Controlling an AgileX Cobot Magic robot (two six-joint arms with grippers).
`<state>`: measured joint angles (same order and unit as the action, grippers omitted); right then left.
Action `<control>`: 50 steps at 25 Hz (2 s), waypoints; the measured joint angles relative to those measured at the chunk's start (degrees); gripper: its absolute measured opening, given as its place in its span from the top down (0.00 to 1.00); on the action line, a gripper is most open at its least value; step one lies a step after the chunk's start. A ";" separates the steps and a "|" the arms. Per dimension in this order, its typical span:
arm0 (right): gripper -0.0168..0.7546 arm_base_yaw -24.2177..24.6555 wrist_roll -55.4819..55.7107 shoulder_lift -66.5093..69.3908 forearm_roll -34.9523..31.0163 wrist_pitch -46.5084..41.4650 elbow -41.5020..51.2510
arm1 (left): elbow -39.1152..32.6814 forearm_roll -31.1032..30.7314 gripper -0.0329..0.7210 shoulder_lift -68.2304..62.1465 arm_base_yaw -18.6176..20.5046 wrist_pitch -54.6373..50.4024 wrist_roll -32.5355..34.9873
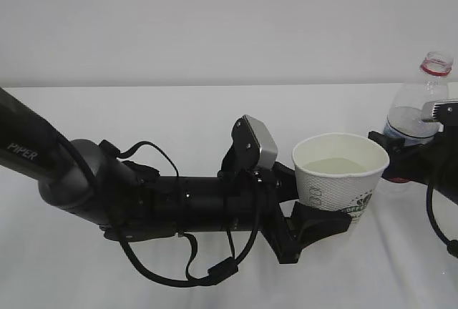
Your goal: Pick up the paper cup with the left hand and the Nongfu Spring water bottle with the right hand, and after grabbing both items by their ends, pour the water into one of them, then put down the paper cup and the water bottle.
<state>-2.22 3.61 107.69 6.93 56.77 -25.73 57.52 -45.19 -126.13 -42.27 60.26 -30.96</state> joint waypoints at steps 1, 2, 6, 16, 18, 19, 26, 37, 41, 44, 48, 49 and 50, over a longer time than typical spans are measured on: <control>0.11 0.00 0.09 0.00 0.00 0.84 0.45 | 0.00 0.00 0.31 0.00 0.00 0.00 0.00; 0.11 0.00 0.09 0.00 0.00 1.80 1.02 | 0.00 0.00 0.31 0.00 0.00 0.00 0.00; 0.11 0.00 0.21 0.00 -0.21 3.35 3.55 | 0.00 0.00 0.31 0.00 0.00 0.00 0.00; 0.11 0.00 1.05 -0.37 -1.40 8.32 11.37 | 0.00 0.00 0.32 0.00 0.00 0.00 0.00; 0.11 0.00 1.15 -1.15 -1.49 8.32 12.72 | 0.00 0.00 0.32 0.00 0.00 0.00 0.00; 0.11 0.00 1.26 -1.74 -1.49 8.32 13.15 | 0.00 0.00 0.32 0.00 0.00 0.00 0.00; 0.11 0.00 1.63 -7.78 -1.49 8.54 15.08 | 0.00 0.00 0.32 0.00 0.00 0.00 0.00; 0.11 0.00 3.02 -22.45 -2.21 5.62 16.73 | 0.00 0.00 0.32 0.00 0.00 0.00 0.00; 0.11 0.00 3.02 -28.15 -2.33 0.82 16.97 | 0.00 0.00 0.32 0.00 0.00 -0.09 0.00; 0.11 0.00 3.14 -32.09 -2.33 -3.74 16.70 | 0.00 0.00 0.32 0.00 0.00 -0.09 0.00; 0.11 0.00 3.14 -37.06 -2.19 -12.29 13.85 | 0.00 0.00 0.32 0.00 0.00 -0.09 0.00; 0.12 0.00 3.14 -38.05 -1.94 -14.22 13.09 | 0.00 0.00 0.32 0.00 0.00 -0.11 0.00; 0.12 0.00 3.14 -39.21 -1.94 -15.99 12.35 | 0.00 0.00 0.32 0.00 0.00 -0.11 0.00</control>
<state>-2.22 6.75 68.48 4.99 40.78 -13.38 57.52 -45.19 -126.13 -42.27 60.15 -30.96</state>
